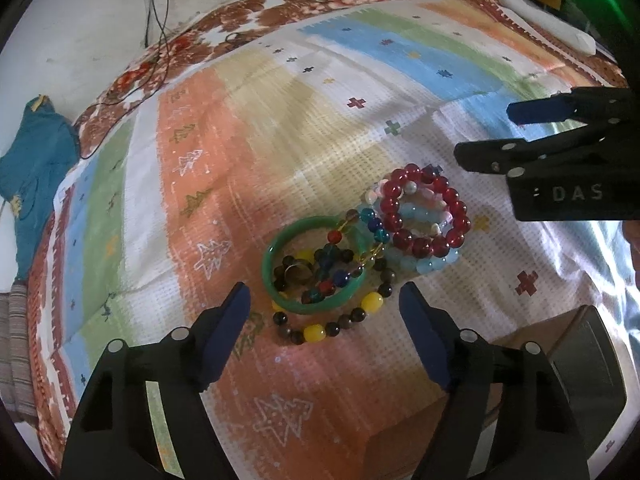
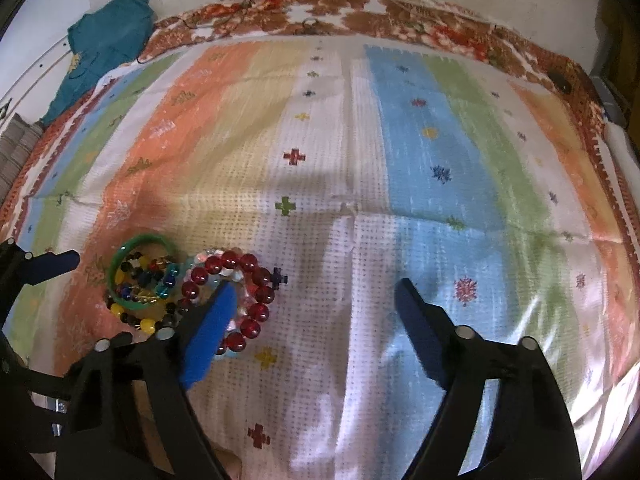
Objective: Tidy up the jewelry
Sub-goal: 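Grasp the multicolour beaded bracelet with the left tool while the right tool grasps the red bead bracelet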
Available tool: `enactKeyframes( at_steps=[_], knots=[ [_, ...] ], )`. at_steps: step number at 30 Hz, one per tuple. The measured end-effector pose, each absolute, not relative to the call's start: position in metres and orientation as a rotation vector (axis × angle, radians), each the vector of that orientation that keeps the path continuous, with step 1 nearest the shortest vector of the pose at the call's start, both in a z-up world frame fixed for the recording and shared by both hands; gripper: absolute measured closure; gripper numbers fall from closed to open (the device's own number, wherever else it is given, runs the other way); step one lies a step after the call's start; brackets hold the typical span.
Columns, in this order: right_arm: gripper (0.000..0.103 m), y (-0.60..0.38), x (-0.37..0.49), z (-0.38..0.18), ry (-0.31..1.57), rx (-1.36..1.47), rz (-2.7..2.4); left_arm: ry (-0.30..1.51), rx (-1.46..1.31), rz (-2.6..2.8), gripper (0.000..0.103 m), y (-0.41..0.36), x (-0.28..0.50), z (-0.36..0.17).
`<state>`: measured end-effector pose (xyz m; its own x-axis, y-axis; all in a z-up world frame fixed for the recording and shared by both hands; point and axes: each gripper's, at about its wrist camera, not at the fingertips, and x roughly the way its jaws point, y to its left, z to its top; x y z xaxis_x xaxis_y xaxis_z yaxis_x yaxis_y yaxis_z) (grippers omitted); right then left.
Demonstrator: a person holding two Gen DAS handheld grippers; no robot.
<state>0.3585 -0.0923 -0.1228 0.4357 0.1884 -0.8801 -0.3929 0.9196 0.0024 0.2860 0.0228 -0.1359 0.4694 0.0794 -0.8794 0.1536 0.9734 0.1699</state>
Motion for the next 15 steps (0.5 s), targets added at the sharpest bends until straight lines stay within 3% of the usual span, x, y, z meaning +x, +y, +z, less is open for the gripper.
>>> enactKeyframes(
  at_steps=[9, 15],
  knots=[
    [0.029, -0.086, 0.367, -0.137, 1.102, -0.221, 0.383, 1.110, 0.232, -0.085, 0.045, 0.019, 0.296, -0.145],
    [0.033, -0.080, 0.372, -0.147, 1.128, -0.236, 0.386, 1.118, 0.217, -0.124, 0.064, 0.017, 0.300, -0.151]
  ],
)
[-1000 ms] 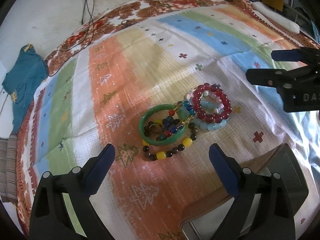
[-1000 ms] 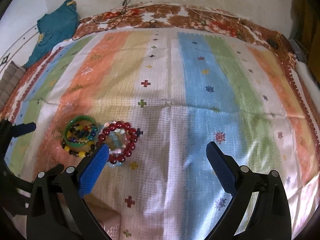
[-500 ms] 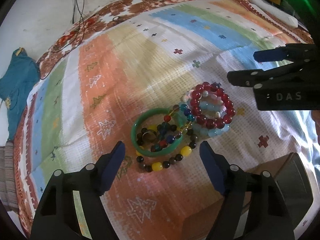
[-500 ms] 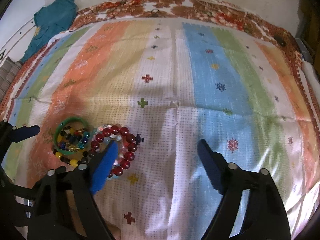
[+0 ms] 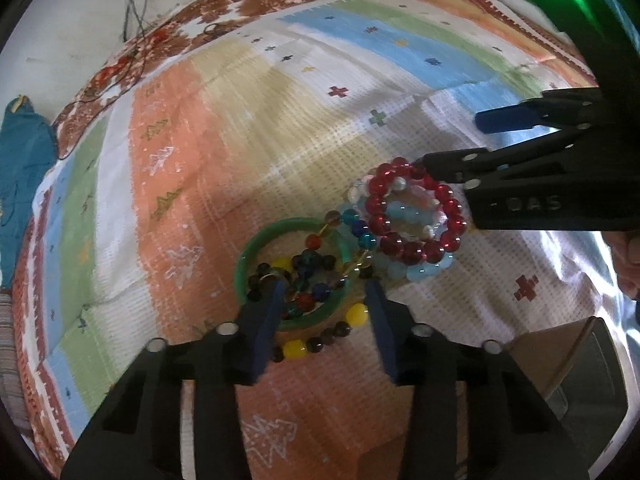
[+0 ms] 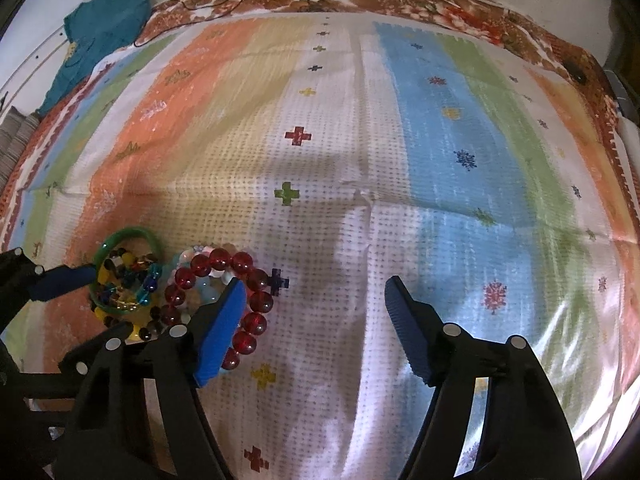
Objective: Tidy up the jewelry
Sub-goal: 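Grasp the multicolour beaded bracelet with the left tool while the right tool grasps the red bead bracelet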
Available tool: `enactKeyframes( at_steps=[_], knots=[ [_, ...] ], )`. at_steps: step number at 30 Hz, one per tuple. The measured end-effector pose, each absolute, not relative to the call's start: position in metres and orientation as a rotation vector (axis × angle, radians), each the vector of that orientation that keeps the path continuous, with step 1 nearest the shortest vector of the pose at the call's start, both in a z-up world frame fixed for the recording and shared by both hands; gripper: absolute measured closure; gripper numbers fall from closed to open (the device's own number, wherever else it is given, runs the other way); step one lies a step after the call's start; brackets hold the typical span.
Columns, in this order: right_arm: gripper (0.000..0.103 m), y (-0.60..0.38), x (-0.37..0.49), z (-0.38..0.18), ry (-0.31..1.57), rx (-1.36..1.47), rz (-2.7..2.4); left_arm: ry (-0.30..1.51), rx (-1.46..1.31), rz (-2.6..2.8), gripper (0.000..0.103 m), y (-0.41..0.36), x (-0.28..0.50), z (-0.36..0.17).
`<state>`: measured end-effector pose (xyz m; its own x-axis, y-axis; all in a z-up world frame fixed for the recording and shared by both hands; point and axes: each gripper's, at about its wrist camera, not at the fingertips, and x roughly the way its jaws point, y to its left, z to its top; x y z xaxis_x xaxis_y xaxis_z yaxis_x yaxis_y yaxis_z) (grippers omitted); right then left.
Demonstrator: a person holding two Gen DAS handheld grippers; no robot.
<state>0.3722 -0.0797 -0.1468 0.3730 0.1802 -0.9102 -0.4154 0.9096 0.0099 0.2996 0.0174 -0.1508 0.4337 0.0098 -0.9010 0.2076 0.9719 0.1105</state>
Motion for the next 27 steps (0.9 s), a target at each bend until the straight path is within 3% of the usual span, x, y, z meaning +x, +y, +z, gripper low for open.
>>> enactKeyframes(
  at_steps=[4, 8, 13, 19, 21, 23, 25, 27],
  knots=[
    [0.037, -0.077, 0.375, -0.149, 1.130, -0.250, 0.382, 1.110, 0.213, -0.146, 0.067, 0.013, 0.301, -0.151],
    [0.037, -0.074, 0.376, -0.152, 1.134, -0.248, 0.387, 1.121, 0.206, -0.145, 0.082, 0.013, 0.305, -0.154],
    [0.038, -0.070, 0.376, -0.156, 1.133, -0.270, 0.391, 1.136, 0.188, -0.153, 0.084, 0.015, 0.308, -0.157],
    [0.050, -0.069, 0.375, -0.161, 1.130, -0.311, 0.387, 1.136, 0.172, -0.156, 0.085, 0.017, 0.308, -0.156],
    [0.062, -0.072, 0.377, -0.160, 1.129, -0.300, 0.384, 1.135, 0.169, -0.160, 0.087, 0.017, 0.308, -0.154],
    [0.081, -0.076, 0.380, -0.156, 1.132, -0.280, 0.378, 1.133, 0.170, -0.157, 0.088, 0.018, 0.308, -0.153],
    [0.089, -0.079, 0.381, -0.154, 1.142, -0.256, 0.390, 1.129, 0.164, -0.151, 0.088, 0.020, 0.308, -0.150],
    [0.089, -0.079, 0.379, -0.153, 1.138, -0.259, 0.392, 1.126, 0.159, -0.142, 0.088, 0.022, 0.306, -0.148]
  ],
)
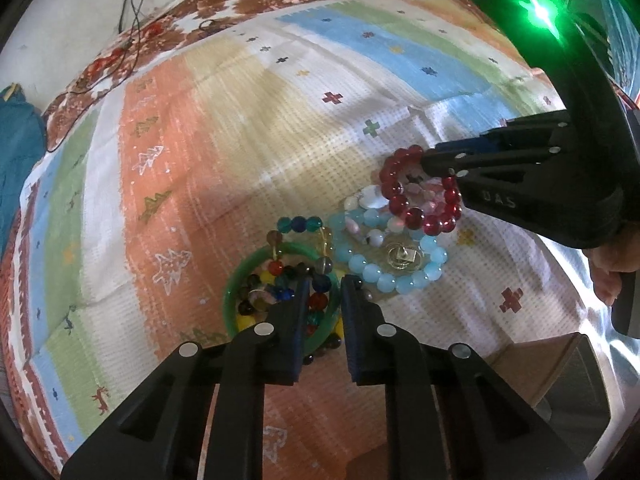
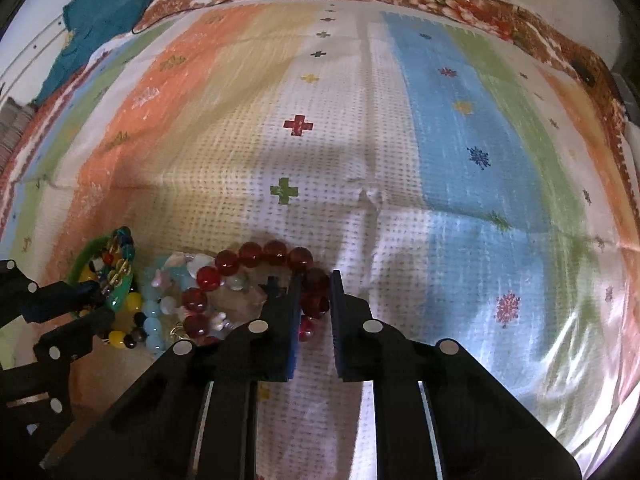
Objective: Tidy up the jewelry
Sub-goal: 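Grasp the multicolour beaded bracelet with the left tool while the right tool grasps the red bead bracelet, then lift both held bracelets and carry them over the silver tin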
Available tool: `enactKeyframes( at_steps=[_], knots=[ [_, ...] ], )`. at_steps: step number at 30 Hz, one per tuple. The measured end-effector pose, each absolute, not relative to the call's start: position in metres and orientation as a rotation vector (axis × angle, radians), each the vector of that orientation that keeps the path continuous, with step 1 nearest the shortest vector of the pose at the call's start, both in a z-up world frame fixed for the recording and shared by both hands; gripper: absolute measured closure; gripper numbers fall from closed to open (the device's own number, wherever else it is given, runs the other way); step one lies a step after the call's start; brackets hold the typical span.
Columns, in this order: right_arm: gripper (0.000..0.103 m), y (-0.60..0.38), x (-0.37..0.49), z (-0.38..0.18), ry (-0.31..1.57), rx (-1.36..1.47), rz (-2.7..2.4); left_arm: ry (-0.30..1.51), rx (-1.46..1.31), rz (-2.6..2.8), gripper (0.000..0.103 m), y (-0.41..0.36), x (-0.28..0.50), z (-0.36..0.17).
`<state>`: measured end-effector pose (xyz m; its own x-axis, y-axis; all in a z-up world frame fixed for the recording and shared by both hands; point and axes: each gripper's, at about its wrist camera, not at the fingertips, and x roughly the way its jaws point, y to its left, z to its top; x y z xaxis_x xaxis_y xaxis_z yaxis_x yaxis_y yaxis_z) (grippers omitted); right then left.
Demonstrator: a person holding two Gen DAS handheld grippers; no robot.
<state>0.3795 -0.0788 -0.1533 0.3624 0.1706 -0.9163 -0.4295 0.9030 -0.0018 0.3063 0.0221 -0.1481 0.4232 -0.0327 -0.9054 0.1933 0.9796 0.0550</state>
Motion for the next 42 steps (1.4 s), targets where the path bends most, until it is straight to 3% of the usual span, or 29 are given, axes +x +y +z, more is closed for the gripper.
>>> enactKeyframes(
  at_steps=[16, 23, 29, 30, 32, 42],
  knots=[
    [0.089, -0.069, 0.366, -0.136, 1.089, -0.309, 0.416, 1.136, 0.061, -0.106, 0.086, 0.034, 0.307, -0.144],
    [0.089, -0.071, 0.369, -0.143, 1.113, -0.298, 0.416, 1.146, 0.028, -0.109, 0.072, 0.035, 0.314, -0.148],
    [0.089, -0.071, 0.368, -0.146, 1.119, -0.303, 0.416, 1.163, -0.009, -0.126, 0.071, 0.035, 0.322, -0.155],
    [0.089, -0.071, 0.368, -0.146, 1.119, -0.306, 0.417, 1.166, -0.013, -0.125, 0.072, 0.035, 0.323, -0.156],
    [0.089, -0.071, 0.368, -0.147, 1.120, -0.310, 0.417, 1.166, -0.018, -0.131, 0.089, 0.035, 0.324, -0.156],
    [0.089, -0.071, 0.368, -0.146, 1.117, -0.314, 0.413, 1.128, -0.021, -0.132, 0.094, 0.036, 0.322, -0.143]
  ],
)
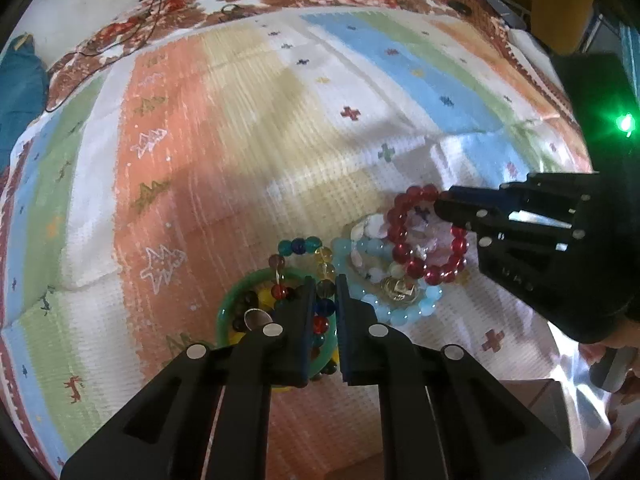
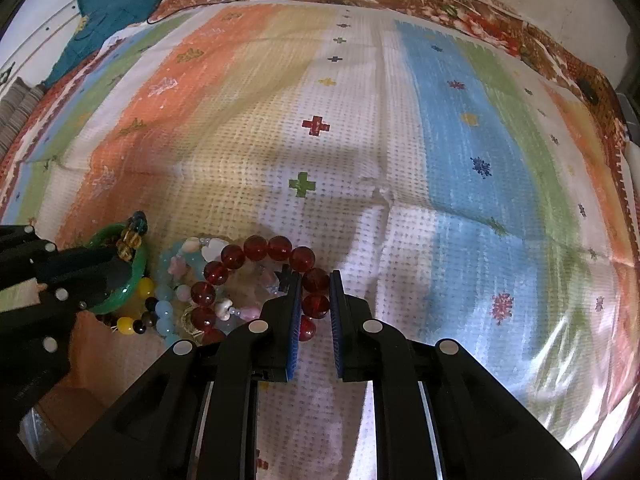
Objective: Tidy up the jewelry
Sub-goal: 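Lift both held bracelets and carry them over the silver tin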
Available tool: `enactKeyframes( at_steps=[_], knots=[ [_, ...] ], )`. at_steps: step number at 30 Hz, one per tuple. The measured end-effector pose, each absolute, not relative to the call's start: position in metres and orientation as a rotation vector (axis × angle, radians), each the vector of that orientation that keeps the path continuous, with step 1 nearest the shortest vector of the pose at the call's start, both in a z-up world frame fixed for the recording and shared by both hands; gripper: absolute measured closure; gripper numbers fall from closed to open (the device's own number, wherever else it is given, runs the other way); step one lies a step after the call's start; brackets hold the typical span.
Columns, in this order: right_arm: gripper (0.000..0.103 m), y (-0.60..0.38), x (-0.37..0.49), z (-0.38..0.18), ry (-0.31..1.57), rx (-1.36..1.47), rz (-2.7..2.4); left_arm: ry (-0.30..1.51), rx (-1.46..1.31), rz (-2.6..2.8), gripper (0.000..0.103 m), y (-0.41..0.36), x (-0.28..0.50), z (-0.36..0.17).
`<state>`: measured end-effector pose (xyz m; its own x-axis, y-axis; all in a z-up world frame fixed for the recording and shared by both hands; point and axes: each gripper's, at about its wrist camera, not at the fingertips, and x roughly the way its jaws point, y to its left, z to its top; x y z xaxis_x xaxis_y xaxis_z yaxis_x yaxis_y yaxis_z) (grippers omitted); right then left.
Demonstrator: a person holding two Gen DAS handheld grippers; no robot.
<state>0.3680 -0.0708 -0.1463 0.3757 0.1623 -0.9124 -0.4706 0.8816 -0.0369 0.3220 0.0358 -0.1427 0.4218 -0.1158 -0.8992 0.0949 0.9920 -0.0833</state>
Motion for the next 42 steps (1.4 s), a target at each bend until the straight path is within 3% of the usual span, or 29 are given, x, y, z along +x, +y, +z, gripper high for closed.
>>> enactKeyframes(
  at_steps=[42],
  knots=[
    [0.089, -0.078, 0.278, -0.038, 0.905, -0.254, 0.530, 1.000, -0.047, 0.000, 0.094, 0.046, 0.238, -0.043]
  ],
)
